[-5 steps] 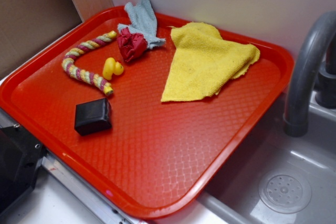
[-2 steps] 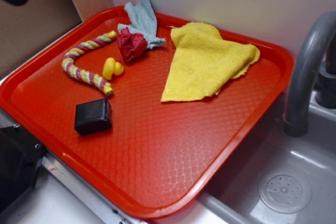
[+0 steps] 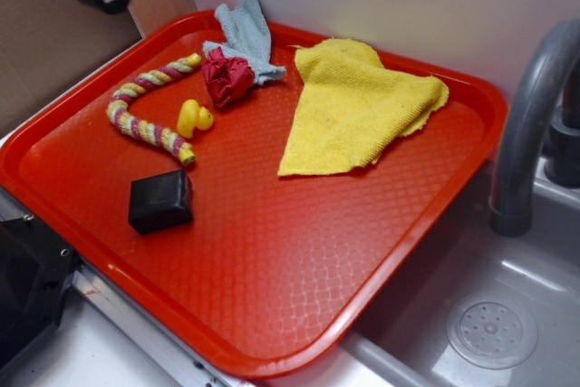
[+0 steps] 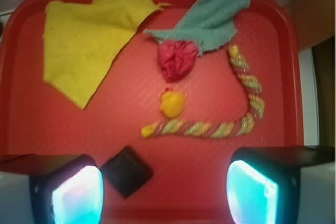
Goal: Grab the yellow duck.
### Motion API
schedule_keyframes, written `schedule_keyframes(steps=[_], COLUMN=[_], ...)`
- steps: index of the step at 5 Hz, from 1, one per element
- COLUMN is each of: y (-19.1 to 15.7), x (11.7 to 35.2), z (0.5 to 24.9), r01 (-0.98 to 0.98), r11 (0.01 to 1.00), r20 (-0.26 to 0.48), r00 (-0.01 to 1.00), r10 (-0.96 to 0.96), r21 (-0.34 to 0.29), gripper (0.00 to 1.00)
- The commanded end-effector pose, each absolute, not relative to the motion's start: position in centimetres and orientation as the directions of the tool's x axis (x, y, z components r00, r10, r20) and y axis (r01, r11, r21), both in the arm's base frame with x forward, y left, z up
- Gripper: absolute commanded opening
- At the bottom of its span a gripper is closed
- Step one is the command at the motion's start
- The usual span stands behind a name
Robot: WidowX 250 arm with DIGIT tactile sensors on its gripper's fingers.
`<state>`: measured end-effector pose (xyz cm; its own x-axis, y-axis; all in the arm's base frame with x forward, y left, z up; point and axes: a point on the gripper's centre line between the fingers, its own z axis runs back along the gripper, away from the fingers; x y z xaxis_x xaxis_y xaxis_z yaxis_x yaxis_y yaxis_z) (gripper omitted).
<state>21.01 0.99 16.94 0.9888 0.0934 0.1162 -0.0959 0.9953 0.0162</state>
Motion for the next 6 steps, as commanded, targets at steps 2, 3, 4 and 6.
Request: schedule_keyframes(steps=[2,3,4,6], y=[0.7,0.4,0.9,1.7], x=[25.0,25.1,25.3,25.0], z=[11.5,9.9,8.5,5.0], r01=[-0.038,-0.01,0.007,0.049], r11=[0.992,0.991,0.989,0.983], r20=[0.059,0.022,-0.011,-0.093], r00=[0.998,1.0,1.0,0.995], r10=[0.031,0.007,-0.006,-0.032], r21=[0.122,0.135,0.145,0.178], gripper=[1.0,1.0,1.0,1.0])
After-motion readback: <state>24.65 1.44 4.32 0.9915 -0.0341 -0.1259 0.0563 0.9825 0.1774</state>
